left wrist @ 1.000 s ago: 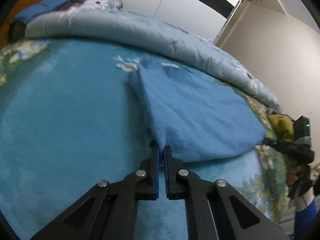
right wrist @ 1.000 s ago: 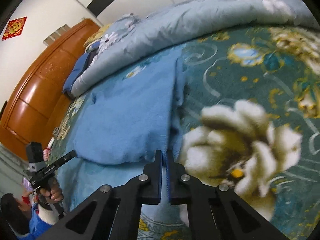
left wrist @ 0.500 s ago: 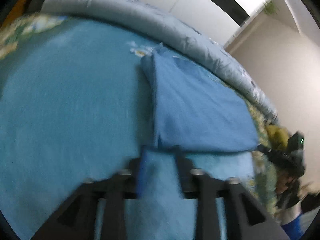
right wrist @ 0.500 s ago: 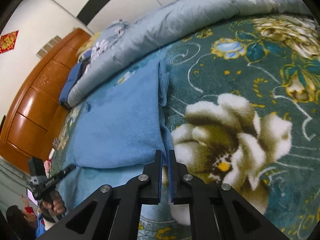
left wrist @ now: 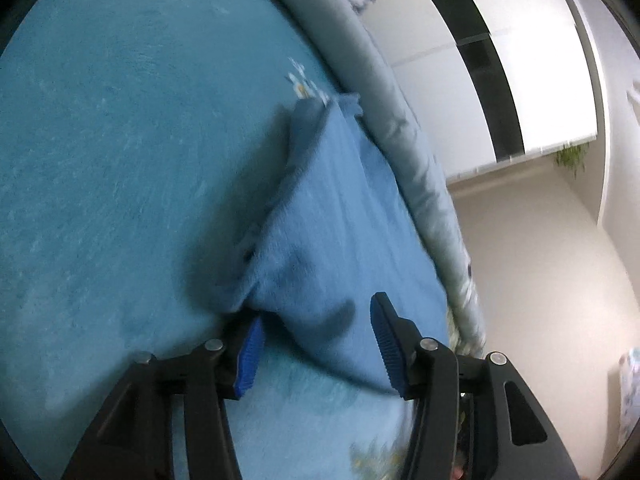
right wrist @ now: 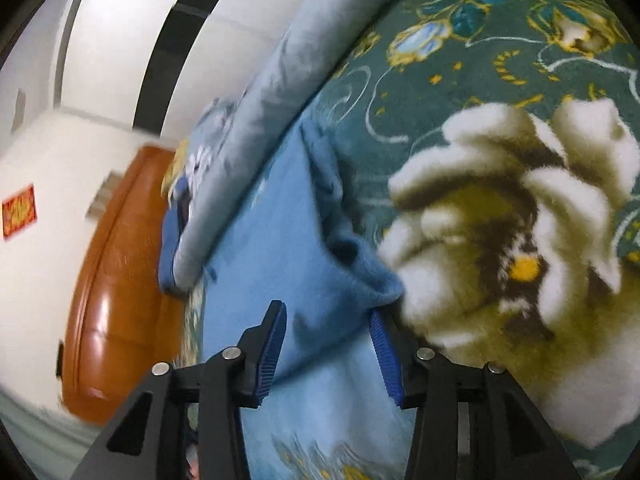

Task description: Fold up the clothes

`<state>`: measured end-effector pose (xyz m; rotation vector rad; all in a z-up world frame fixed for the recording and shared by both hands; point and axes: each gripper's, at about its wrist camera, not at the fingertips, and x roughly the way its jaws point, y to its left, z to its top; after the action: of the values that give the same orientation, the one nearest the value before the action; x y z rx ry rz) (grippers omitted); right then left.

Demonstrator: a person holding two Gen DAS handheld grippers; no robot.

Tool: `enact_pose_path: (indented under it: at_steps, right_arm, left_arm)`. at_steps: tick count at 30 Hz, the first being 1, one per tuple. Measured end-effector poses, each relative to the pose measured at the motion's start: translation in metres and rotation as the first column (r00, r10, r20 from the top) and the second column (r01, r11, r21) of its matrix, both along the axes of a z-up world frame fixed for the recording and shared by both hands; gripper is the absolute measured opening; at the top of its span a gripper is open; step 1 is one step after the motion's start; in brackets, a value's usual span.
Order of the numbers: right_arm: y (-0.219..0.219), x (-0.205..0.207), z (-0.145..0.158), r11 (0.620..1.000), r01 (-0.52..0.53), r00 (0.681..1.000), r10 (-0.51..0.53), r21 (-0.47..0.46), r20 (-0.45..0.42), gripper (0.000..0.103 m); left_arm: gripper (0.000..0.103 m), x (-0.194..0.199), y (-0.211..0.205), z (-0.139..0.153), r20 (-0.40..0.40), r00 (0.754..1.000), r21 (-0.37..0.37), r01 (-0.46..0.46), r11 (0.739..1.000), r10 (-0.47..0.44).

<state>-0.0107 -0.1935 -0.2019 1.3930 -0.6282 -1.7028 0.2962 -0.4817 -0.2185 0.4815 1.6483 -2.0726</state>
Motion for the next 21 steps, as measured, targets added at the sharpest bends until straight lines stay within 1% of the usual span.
enact_pose_path:
  at_steps: [2,4,5,6,8,9,12,15,17,21]
  right_arm:
    - [-0.001,-0.001,-0.002,0.999,0.034,0.999,-0.034,-0.024,0.01,0.047]
    - [-0.003,-0.002,-0.002,0.998,0.054,0.998,-0.054,-0.035,0.014,0.038]
    - [-0.003,-0.003,-0.002,0.997,0.061,0.998,-0.06,-0.037,0.018,0.024]
    - [-0.004,-0.004,-0.002,0.997,0.064,0.998,-0.063,-0.041,0.024,0.014]
    - [-0.002,-0.005,0.0,0.997,0.065,0.997,-0.064,-0.049,0.034,0.01]
    - [-0.001,-0.004,0.003,0.997,0.063,0.998,-0.062,-0.049,0.025,0.009]
    - [0.004,0.004,0.021,0.998,0.049,0.998,-0.051,-0.039,-0.036,0.006]
    - [0.022,0.02,0.036,0.999,0.029,0.996,-0.032,-0.041,-0.079,0.006]
    - [0.035,0.032,0.044,0.999,0.016,0.995,-0.02,-0.04,-0.099,0.006]
    - [0.073,0.068,0.046,0.999,-0.023,0.993,0.019,-0.031,-0.116,0.006]
  left_arm:
    - [0.05,-0.002,-0.001,0.0,-0.004,1.0,-0.006,-0.027,1.0,0.027]
    - [0.013,-0.004,-0.003,0.0,0.043,0.998,-0.023,-0.049,0.999,0.05]
    - [0.012,-0.005,-0.004,0.0,0.048,0.998,-0.021,-0.05,0.999,0.051]
    - [0.009,-0.004,-0.003,0.001,0.044,0.998,-0.016,-0.051,0.999,0.051]
    - [0.007,-0.001,0.001,0.01,0.056,0.997,-0.042,-0.045,0.998,0.047]
    - [0.005,-0.001,0.005,0.017,0.063,0.997,-0.062,-0.038,0.997,0.042]
    - [0.005,0.005,0.019,0.035,0.076,0.997,-0.119,-0.009,0.993,0.018]
    - [0.005,0.022,0.043,0.045,0.071,0.997,-0.142,0.029,0.989,-0.019]
    - [0.005,0.039,0.061,0.042,0.081,0.996,-0.142,0.055,0.988,-0.043]
    - [0.005,0.072,0.098,0.035,0.106,0.99,-0.142,0.109,0.984,-0.095]
